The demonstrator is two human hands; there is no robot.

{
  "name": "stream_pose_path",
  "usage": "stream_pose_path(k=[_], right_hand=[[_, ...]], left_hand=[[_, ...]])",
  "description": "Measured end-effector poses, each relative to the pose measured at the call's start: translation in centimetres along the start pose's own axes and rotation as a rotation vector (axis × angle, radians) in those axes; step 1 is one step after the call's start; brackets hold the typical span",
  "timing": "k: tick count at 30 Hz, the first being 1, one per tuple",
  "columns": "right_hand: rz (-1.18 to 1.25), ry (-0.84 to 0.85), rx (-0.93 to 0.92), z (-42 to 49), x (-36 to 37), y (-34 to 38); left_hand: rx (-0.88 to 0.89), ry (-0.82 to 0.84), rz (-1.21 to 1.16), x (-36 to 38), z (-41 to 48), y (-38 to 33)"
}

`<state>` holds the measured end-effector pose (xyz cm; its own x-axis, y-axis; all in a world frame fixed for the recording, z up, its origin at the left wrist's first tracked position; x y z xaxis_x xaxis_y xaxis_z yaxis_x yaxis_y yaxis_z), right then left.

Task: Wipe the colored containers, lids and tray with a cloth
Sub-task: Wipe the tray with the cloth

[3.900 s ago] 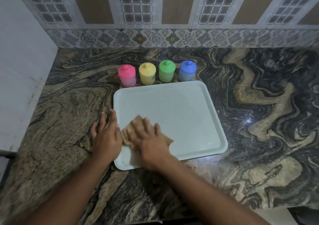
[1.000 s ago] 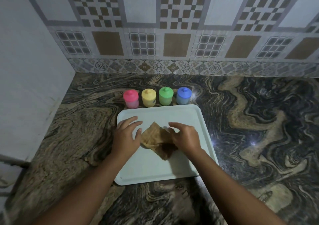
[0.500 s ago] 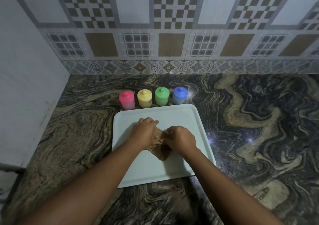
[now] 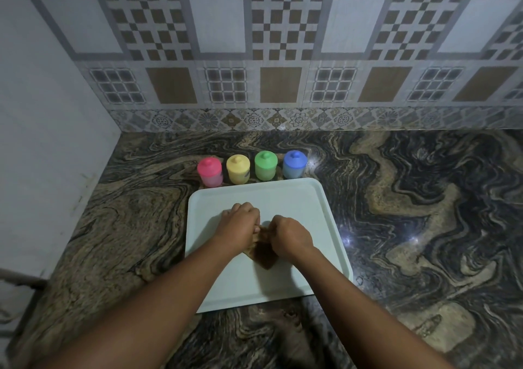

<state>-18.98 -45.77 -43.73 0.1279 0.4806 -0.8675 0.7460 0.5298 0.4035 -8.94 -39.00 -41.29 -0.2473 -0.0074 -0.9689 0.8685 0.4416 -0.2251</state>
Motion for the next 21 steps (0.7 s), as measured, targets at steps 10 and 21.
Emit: stream_pose_path(k=[10,21], right_hand=[[0.292,-0.038,-0.245,-2.5,-4.9,2.0],[0.379,-0.015,-0.723,-6.9,-12.3,14.6]], left_hand=[[-0.093,-0.011,-0.430,-5.3,-3.5,2.5],[-0.105,-0.191,-0.391,-18.3,-12.3,5.3]])
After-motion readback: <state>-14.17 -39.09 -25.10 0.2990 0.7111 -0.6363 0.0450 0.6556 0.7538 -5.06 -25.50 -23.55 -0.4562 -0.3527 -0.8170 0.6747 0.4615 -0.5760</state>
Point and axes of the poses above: each hand's wrist, its own z-axis towards the middle knuckle, its own x-axis out of the palm, y = z × x, the point moved 9 cm from there along z, towards the middle knuckle, and after that the axes turned 4 degrees about -y, right-handed, at the moved point
